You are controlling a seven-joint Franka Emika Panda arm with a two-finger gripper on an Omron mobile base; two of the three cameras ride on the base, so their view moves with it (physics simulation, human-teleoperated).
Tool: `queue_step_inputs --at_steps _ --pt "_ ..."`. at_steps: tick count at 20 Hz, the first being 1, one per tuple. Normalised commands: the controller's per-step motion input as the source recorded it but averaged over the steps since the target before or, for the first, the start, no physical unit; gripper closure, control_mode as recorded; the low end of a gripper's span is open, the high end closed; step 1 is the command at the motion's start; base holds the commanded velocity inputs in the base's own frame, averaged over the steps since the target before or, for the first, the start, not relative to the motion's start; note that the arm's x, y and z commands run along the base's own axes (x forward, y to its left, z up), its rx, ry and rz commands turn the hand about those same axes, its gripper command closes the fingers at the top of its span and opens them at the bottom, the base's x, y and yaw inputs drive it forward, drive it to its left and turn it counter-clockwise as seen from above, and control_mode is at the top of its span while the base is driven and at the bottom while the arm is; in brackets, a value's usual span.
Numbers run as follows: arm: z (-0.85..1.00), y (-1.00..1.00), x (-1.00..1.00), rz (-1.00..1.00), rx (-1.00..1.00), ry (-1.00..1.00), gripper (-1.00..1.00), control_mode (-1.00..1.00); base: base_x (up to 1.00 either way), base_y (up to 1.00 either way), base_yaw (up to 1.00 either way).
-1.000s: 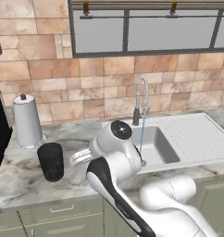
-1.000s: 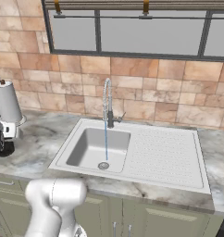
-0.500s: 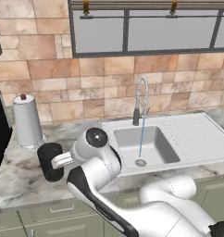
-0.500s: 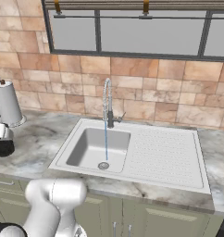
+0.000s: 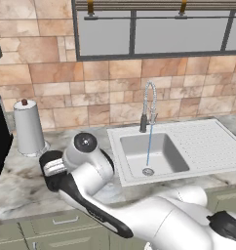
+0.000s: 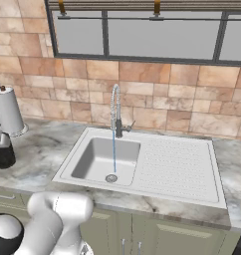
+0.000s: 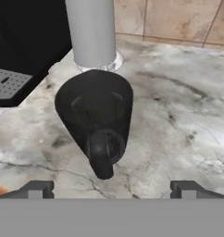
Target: Turn on the sink faucet and place the jug under the water for a few seconds to fill it up.
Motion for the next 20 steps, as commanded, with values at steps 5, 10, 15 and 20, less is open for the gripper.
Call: queue_step_inputs --at_steps 5,10,15,20 --pt "-0.05 0.15 0.19 0.00 0.00 0.00 -1.00 -1.00 0.00 0.00 0.00" --pt "-0.24 0.23 0.12 0.00 -0.02 0.06 -1.00 -1.00 0.00 0.00 0.00" --pt "-0.27 0.16 0.02 0.00 -0.02 0.05 -1.00 -1.00 0.00 0.00 0.00" --pt "-0.12 0.01 0.02 0.00 0.00 0.00 -1.00 -1.00 0.00 0.00 0.00"
